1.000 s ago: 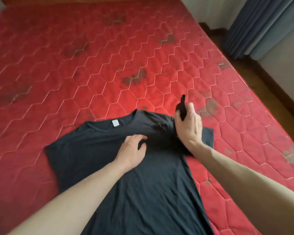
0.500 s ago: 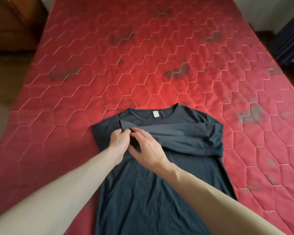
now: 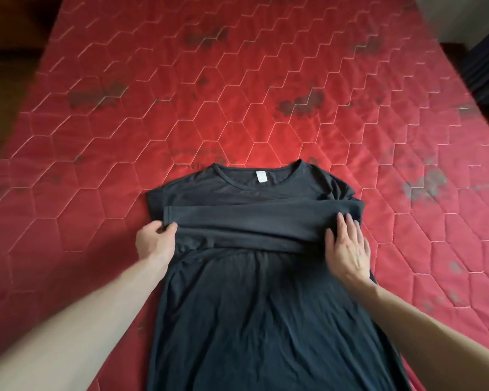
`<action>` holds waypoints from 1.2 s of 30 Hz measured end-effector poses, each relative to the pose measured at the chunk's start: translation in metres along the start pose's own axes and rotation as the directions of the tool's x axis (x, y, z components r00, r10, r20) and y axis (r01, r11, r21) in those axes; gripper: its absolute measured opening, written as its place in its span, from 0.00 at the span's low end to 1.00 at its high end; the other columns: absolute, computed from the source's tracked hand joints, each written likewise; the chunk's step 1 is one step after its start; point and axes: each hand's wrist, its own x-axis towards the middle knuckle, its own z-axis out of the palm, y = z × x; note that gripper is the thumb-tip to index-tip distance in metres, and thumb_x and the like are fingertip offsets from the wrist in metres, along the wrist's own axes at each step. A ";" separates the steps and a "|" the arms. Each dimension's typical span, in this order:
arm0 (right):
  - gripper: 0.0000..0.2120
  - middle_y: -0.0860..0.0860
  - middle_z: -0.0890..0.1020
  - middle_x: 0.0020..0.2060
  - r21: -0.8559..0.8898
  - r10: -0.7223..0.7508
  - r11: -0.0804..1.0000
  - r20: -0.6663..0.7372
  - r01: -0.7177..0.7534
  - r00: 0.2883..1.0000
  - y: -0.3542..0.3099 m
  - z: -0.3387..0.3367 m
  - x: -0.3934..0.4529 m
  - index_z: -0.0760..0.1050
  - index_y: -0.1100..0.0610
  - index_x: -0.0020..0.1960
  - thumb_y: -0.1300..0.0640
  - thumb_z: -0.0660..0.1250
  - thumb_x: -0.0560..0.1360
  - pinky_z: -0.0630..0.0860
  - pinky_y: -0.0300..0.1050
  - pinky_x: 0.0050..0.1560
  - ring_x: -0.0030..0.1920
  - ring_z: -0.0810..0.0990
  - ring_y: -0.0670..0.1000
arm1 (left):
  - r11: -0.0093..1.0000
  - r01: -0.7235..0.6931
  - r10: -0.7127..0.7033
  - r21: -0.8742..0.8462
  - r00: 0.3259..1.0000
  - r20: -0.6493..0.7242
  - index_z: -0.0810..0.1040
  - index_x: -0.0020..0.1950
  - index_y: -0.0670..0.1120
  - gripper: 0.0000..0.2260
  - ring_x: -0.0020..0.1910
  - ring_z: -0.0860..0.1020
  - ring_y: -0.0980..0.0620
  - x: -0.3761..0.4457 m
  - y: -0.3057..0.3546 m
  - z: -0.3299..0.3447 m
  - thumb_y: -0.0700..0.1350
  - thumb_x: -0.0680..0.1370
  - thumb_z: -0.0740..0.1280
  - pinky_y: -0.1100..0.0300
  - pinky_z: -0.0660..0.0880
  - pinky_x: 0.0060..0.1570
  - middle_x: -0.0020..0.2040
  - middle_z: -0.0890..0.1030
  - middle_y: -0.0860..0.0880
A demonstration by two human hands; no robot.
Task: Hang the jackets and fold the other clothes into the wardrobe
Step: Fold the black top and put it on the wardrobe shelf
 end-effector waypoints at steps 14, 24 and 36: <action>0.12 0.57 0.85 0.48 0.583 0.397 0.718 0.106 -0.380 0.912 0.027 -0.043 0.112 0.84 0.62 0.56 0.57 0.74 0.76 0.79 0.49 0.51 0.46 0.81 0.54 | 0.903 -0.176 0.167 0.392 0.984 0.058 0.76 0.64 0.38 0.14 0.63 0.76 0.33 -0.007 0.000 0.014 0.47 0.84 0.63 0.43 0.72 0.57 0.62 0.81 0.35; 0.17 0.59 0.77 0.68 0.303 0.215 0.936 -0.082 -0.182 0.973 0.035 -0.052 0.134 0.78 0.53 0.68 0.58 0.58 0.83 0.69 0.58 0.69 0.70 0.70 0.65 | 0.846 -0.328 0.324 0.420 0.942 0.082 0.69 0.52 0.42 0.08 0.52 0.78 0.31 -0.003 -0.017 0.017 0.46 0.85 0.62 0.46 0.67 0.45 0.47 0.80 0.36; 0.15 0.60 0.78 0.62 -0.386 -0.118 0.915 0.020 0.117 0.993 0.036 -0.059 0.141 0.74 0.58 0.64 0.55 0.67 0.78 0.67 0.60 0.65 0.66 0.71 0.64 | 0.919 -0.300 0.318 0.256 0.948 -0.032 0.72 0.53 0.40 0.07 0.42 0.76 0.35 -0.002 -0.028 0.023 0.44 0.83 0.66 0.46 0.69 0.43 0.38 0.78 0.41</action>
